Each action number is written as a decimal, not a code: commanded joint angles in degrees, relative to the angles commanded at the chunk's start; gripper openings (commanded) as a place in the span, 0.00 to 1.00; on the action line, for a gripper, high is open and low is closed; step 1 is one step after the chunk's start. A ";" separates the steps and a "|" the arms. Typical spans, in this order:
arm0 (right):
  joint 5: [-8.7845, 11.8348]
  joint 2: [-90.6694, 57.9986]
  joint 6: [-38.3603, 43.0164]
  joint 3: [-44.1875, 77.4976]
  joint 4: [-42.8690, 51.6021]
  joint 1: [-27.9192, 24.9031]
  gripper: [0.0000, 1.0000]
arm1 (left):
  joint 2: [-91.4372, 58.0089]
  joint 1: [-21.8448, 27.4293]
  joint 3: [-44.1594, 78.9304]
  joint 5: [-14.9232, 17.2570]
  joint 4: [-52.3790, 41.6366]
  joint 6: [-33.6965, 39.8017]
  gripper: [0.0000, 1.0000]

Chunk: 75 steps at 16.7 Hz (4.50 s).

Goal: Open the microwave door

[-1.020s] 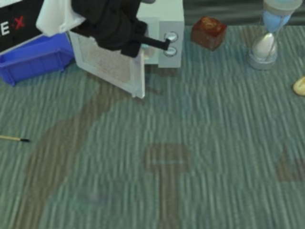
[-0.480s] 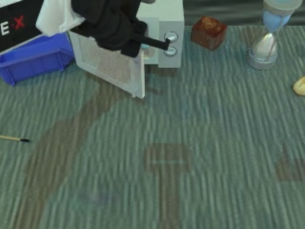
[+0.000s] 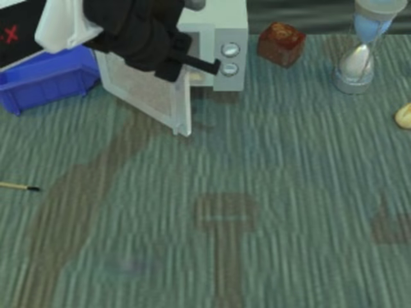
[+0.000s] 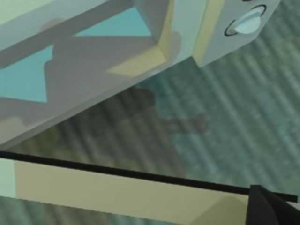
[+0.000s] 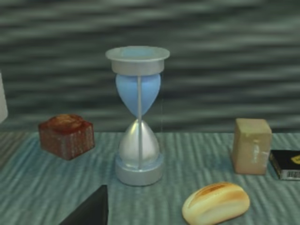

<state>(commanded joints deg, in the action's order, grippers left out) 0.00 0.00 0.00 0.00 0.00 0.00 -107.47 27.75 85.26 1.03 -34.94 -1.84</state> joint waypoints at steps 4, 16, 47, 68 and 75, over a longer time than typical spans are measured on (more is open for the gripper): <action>0.00 0.00 0.00 0.00 0.00 0.00 1.00 | 0.50 -1.03 -3.43 1.79 0.40 -3.14 0.00; 0.00 0.00 0.00 0.00 0.00 0.00 1.00 | 0.50 -1.03 -3.43 1.79 0.40 -3.14 0.00; 0.00 0.00 0.00 0.00 0.00 0.00 1.00 | 3.46 -3.65 -7.15 6.08 0.49 -10.62 0.00; 0.00 0.00 0.00 0.00 0.00 0.00 1.00 | 5.45 -5.51 -8.09 9.12 -0.31 -16.13 0.00; 0.00 0.00 0.00 0.00 0.00 0.00 1.00 | 5.64 -6.58 -9.68 10.32 -0.41 -18.34 0.00</action>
<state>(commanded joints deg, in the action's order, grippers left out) 0.00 0.00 0.00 0.00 0.00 0.00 -101.83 21.17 75.57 11.36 -35.35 -20.19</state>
